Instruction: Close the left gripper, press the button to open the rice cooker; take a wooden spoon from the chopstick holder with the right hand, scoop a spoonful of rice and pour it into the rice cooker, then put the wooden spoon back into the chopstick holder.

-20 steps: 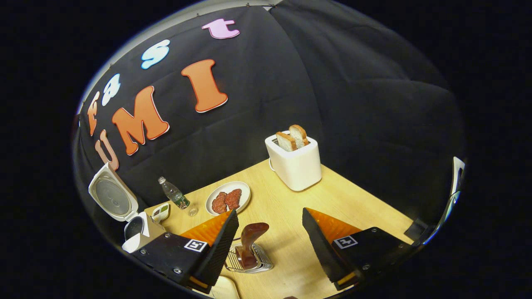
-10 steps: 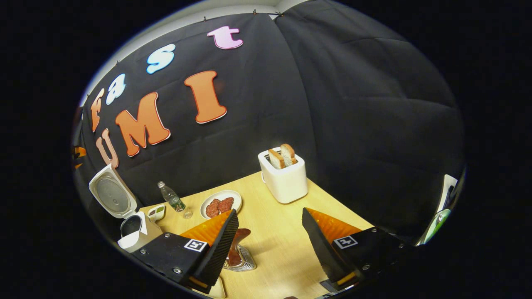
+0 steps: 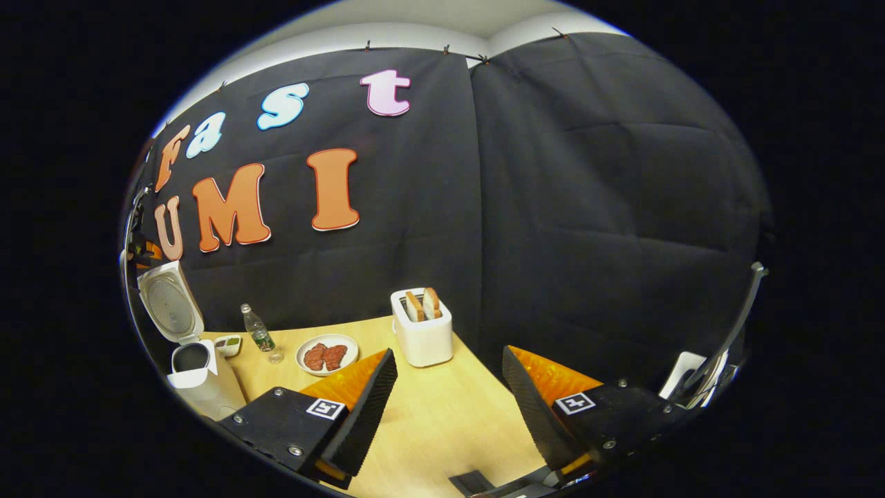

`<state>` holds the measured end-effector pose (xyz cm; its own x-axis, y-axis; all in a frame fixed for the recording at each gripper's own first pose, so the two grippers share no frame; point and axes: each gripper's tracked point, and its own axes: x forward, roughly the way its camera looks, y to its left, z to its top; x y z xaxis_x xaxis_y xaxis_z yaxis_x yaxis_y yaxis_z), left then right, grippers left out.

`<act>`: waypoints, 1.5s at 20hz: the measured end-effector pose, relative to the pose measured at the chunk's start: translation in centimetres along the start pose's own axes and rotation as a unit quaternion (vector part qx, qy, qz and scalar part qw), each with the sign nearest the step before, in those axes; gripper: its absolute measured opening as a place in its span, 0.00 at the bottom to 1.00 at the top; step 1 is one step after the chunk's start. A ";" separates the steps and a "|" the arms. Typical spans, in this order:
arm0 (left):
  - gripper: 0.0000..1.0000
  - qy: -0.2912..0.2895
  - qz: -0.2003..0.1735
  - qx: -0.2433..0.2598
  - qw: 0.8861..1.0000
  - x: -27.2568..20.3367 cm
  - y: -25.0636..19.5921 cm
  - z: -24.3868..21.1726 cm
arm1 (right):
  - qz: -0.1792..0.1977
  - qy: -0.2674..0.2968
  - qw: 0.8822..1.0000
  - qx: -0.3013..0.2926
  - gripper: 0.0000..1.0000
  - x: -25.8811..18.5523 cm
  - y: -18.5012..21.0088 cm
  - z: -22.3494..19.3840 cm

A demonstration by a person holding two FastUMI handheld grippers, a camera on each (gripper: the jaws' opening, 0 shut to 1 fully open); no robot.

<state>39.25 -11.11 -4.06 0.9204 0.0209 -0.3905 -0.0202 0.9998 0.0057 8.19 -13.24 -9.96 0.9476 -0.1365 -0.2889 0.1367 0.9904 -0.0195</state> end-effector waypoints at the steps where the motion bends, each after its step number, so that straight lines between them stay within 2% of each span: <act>1: 1.00 0.010 -0.003 -0.006 1.000 0.2 -0.3 -0.7 | -0.003 -0.006 1.000 -0.005 0.95 -0.3 -0.2 0.5; 2: 1.00 0.035 -0.007 -0.011 0.999 0.4 -0.5 -2.3 | -0.005 -0.010 1.000 -0.009 0.95 -0.5 -0.3 0.9; 6: 1.00 0.037 0.010 -0.012 0.999 -0.4 0.0 -2.4 | 0.002 -0.015 1.000 -0.012 0.95 -0.8 0.0 1.7; 8: 0.98 0.034 0.008 -0.011 0.999 -1.1 -0.3 -2.9 | 0.010 -0.016 1.000 -0.006 0.95 -0.8 0.6 2.1; 14: 1.00 0.043 -0.009 -0.003 0.999 -5.2 -1.8 -6.4 | 0.041 -0.025 0.999 -0.012 0.95 -0.7 2.8 3.7; 15: 0.98 0.065 -0.014 -0.007 0.998 -6.3 -2.2 -7.9 | 0.049 -0.027 0.998 -0.010 0.95 -0.8 3.2 3.9; 17: 1.00 0.087 -0.032 -0.016 0.996 -8.0 -2.9 -10.8 | 0.066 -0.026 0.997 -0.002 0.95 -1.0 4.2 4.0; 20: 0.98 0.116 -0.033 -0.027 0.992 -9.2 -3.6 -16.0 | 0.080 -0.020 0.997 -0.003 0.95 -1.0 4.9 3.5; 21: 1.00 0.120 -0.033 -0.030 0.992 -9.8 -3.9 -18.0 | 0.083 -0.017 0.996 -0.005 1.00 -0.9 5.1 3.3; 22: 1.00 0.119 -0.026 -0.023 0.992 -10.1 -4.1 -19.4 | 0.087 -0.015 0.996 -0.007 0.95 -0.9 5.3 3.1; 25: 1.00 0.119 -0.002 0.008 0.993 -11.1 -4.3 -23.8 | 0.100 -0.005 0.995 -0.008 0.95 -0.8 6.2 2.4; 26: 1.00 0.122 0.004 0.011 0.992 -10.7 -4.8 -25.3 | 0.105 0.000 0.994 -0.007 0.95 -0.8 6.6 2.0; 27: 1.00 0.126 0.009 0.010 0.992 -10.8 -5.0 -26.6 | 0.110 0.005 0.994 -0.005 1.00 -0.8 7.0 1.6; 28: 1.00 0.131 0.012 0.006 0.991 -11.1 -5.0 -27.7 | 0.113 0.011 0.994 -0.005 0.95 -0.9 7.3 1.2; 30: 1.00 0.121 0.017 0.004 0.992 -11.3 -4.8 -28.5 | 0.117 0.017 0.993 -0.007 0.95 -0.9 7.4 0.4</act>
<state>17.83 -16.21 -25.88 0.7982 0.0551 -0.5998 -0.0460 0.9985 0.0304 8.51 -5.81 -9.45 0.9424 0.0973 -0.3201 -0.0896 0.9952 0.0385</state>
